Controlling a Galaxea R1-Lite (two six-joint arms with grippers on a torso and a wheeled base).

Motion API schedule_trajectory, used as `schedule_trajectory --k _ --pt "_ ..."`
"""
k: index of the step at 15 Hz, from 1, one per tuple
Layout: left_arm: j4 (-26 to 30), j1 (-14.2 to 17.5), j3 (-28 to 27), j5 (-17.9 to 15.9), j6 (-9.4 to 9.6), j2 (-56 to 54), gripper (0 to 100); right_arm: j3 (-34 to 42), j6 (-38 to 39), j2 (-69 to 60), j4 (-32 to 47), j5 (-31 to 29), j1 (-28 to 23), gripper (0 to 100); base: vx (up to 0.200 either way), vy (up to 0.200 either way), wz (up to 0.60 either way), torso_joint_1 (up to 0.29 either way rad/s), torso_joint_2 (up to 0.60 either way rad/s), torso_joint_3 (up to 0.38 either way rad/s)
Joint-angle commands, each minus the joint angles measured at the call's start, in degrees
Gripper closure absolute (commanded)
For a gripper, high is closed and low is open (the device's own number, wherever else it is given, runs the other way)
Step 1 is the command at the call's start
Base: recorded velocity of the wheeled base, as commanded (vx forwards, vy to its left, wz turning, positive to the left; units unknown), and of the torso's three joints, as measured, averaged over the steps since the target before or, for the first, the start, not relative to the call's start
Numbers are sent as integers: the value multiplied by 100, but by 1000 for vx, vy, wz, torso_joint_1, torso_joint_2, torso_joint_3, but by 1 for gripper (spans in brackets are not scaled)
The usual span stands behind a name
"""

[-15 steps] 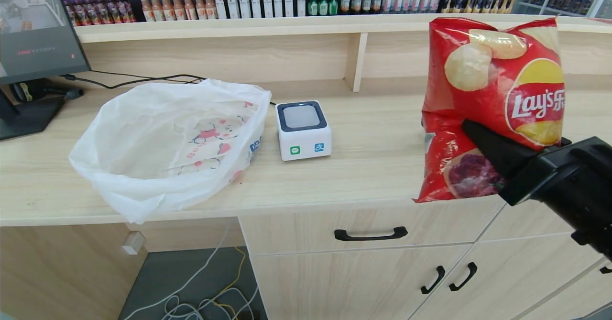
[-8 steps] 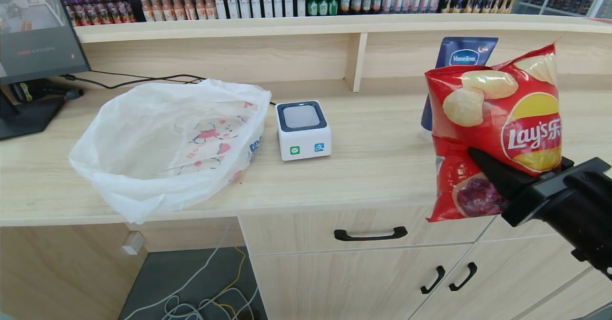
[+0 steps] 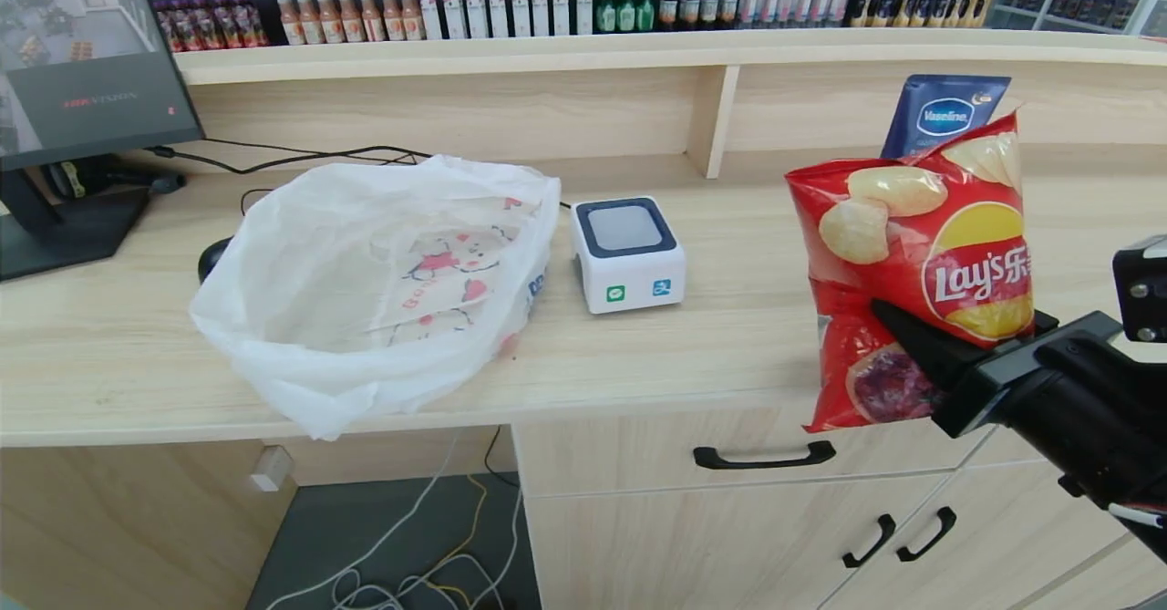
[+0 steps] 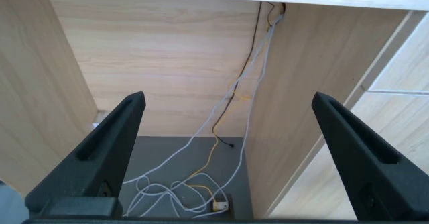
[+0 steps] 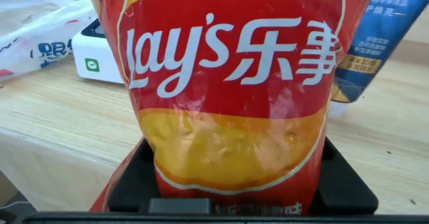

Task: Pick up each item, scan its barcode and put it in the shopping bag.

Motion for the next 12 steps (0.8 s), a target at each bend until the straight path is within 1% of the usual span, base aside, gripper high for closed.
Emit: schedule_trajectory --k 1,3,5,6,12 --pt "4 0 0 4 -2 -2 0 111 -1 32 -20 1 -9 100 0 200 0 7 7 -7" --pt "4 0 0 4 -2 -2 0 155 -1 -73 -20 1 -80 100 0 200 0 5 5 2" --pt "4 0 0 4 -2 -2 0 365 -1 -231 -20 1 -194 100 0 200 0 5 5 -2" --pt "4 -9 0 4 -2 -2 0 313 8 -249 -20 28 -326 100 0 0 0 0 0 0" --pt "-5 -9 0 4 16 -2 0 462 -1 -372 -11 89 -343 100 0 0 0 0 0 0"
